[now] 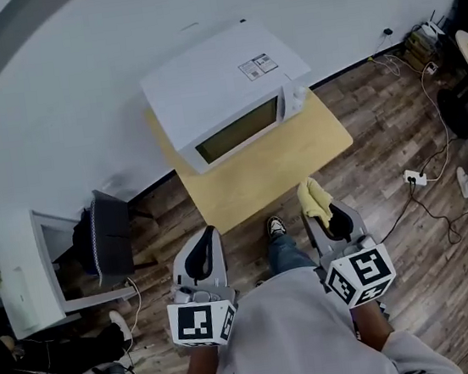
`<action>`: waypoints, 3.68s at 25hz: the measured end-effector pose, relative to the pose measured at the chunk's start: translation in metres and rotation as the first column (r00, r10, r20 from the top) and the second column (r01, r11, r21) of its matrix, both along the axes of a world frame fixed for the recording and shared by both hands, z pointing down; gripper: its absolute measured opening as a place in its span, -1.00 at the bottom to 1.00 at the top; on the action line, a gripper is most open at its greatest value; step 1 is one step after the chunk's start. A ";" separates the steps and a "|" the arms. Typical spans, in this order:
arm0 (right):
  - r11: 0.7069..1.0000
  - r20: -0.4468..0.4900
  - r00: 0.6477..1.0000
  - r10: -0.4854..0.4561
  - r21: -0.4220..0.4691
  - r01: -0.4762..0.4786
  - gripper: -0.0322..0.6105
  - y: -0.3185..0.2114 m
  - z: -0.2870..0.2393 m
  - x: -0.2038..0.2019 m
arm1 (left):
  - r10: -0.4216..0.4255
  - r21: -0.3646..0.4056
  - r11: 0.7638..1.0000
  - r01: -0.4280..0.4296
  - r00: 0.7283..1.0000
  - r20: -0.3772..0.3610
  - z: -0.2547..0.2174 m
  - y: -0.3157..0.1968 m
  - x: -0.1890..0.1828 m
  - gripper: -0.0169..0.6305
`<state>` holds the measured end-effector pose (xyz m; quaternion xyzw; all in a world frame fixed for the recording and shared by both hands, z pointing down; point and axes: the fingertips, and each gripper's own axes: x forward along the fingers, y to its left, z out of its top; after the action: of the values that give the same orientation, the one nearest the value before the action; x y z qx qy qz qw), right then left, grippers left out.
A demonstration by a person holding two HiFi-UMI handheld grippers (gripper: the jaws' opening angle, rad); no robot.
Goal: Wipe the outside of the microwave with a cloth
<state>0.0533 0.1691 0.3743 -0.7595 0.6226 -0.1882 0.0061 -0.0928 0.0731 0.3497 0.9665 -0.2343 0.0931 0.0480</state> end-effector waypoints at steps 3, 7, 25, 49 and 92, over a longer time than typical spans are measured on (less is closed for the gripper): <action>0.999 0.024 0.999 -0.031 0.031 0.030 -0.55 -0.030 -0.009 0.029 | -0.007 -0.018 1.000 0.007 1.000 0.004 -0.004 -0.026 0.028 -0.99; 0.996 -0.011 0.997 -0.075 0.039 0.076 -0.55 -0.067 -0.018 0.069 | -0.046 -0.022 0.999 0.047 0.999 0.017 -0.004 -0.055 0.060 -0.99; 0.989 -0.123 0.982 -0.144 0.025 0.148 -0.55 -0.169 -0.029 0.225 | -0.189 -0.010 0.982 0.189 0.982 0.019 -0.001 -0.119 0.142 -0.99; 0.962 -0.203 0.961 -0.188 -0.236 0.138 -0.51 -0.384 -0.028 0.317 | -0.106 -0.084 0.991 0.107 0.994 0.009 -0.002 -0.165 0.151 -0.98; 0.831 -0.246 0.931 -0.268 -0.547 0.095 -0.51 -0.478 0.047 0.280 | -0.188 -0.125 0.975 0.182 0.982 -0.038 0.006 -0.193 0.104 -0.98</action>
<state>0.3332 -0.3092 0.4214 -0.6885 0.6100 -0.2284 -0.3190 0.0113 -0.1202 0.3554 0.9378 -0.3158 0.0785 0.1209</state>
